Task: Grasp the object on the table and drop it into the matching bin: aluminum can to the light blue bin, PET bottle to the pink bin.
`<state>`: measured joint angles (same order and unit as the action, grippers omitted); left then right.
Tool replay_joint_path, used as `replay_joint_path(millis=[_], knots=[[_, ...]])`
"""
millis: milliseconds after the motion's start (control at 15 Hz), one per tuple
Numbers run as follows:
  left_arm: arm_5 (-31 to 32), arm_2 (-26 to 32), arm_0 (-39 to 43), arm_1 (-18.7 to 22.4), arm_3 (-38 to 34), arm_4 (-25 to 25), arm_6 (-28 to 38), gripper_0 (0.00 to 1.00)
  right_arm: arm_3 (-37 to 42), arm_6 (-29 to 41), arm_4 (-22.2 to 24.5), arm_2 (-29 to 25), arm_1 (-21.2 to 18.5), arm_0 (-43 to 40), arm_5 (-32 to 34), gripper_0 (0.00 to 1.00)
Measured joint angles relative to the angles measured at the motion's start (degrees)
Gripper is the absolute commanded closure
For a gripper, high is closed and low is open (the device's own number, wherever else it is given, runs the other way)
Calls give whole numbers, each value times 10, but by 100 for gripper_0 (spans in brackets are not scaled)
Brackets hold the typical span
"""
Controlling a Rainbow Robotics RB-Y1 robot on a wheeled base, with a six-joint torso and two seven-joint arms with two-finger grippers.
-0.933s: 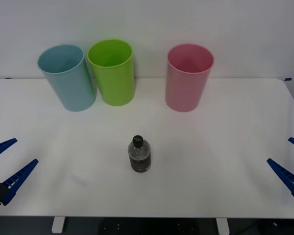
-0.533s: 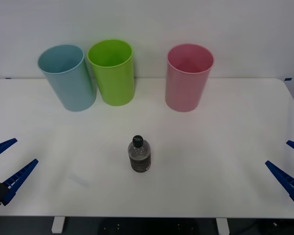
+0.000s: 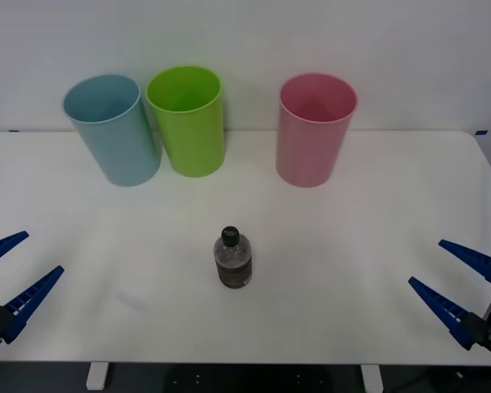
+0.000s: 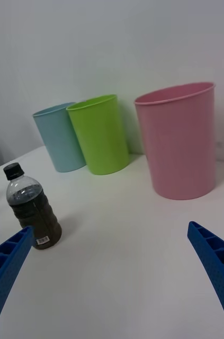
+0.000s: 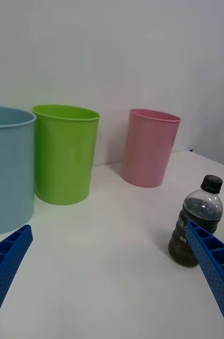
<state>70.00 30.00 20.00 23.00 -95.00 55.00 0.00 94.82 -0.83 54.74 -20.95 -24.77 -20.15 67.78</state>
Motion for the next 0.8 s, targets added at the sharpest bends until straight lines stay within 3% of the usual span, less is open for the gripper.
replay_joint_path(millis=[333,800], knots=[[0,0,0,0,0,0,0,0,-1,-8,15,50,-13,3,-18,0],[0,0,0,0,0,0,0,0,-68,-57,42,102,-13,61,-9,0]])
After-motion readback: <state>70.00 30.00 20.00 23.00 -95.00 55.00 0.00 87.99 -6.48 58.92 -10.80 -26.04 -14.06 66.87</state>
